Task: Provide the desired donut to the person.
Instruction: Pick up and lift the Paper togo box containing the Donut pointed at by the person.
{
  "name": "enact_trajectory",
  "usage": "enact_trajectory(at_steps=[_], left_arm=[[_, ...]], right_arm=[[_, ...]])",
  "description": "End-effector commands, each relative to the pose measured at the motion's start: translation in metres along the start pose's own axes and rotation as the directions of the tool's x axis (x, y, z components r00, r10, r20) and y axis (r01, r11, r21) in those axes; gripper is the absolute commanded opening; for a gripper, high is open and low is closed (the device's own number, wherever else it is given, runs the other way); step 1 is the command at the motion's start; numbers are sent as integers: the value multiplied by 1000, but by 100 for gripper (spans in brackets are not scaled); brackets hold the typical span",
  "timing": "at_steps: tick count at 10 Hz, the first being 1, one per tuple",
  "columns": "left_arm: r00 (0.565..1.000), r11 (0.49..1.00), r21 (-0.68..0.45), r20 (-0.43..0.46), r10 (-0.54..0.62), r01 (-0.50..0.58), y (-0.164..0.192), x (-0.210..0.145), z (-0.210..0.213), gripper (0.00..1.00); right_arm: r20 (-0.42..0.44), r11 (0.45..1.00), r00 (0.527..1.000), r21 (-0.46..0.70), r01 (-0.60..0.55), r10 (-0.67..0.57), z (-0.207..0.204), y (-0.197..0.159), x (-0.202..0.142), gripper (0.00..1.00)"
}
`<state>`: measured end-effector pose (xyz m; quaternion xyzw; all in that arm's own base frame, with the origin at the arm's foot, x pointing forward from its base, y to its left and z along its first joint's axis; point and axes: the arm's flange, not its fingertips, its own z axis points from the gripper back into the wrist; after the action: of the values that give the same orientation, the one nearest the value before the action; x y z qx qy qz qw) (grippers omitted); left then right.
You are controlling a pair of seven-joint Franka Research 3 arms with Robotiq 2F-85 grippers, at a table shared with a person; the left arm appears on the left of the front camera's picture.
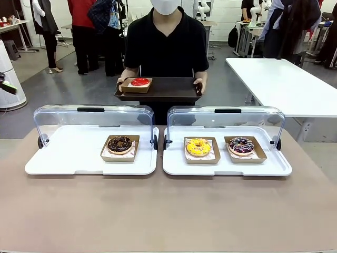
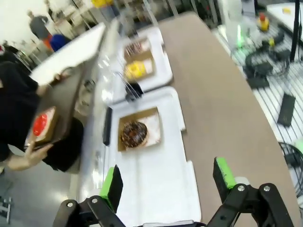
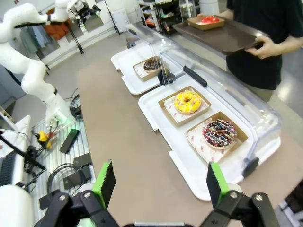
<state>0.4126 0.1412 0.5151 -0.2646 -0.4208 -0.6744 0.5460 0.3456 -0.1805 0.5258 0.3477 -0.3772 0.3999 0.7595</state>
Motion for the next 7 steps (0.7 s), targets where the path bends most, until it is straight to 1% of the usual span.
enact_trajectory(at_steps=[1, 2, 3, 5, 7], left_arm=[[985, 996, 19, 154, 80, -84, 1, -45, 25, 100], [975, 991, 16, 182, 126, -131, -5, -58, 34, 100], [968, 980, -6, 157, 195, -197, -3, -67, 44, 100], [961, 974, 22, 167, 219, -226, -12, -76, 53, 100], [963, 974, 28, 159, 219, -226, -6, -74, 60, 100]], right_arm=[[25, 1000, 1000, 8, -9, 9, -1, -1, 1, 100], [25, 1000, 1000, 8, -9, 9, -1, -1, 1, 100], [25, 1000, 1000, 8, -9, 9, -1, -1, 1, 100], [25, 1000, 1000, 8, -9, 9, -1, -1, 1, 100], [25, 1000, 1000, 8, -9, 9, -1, -1, 1, 100]])
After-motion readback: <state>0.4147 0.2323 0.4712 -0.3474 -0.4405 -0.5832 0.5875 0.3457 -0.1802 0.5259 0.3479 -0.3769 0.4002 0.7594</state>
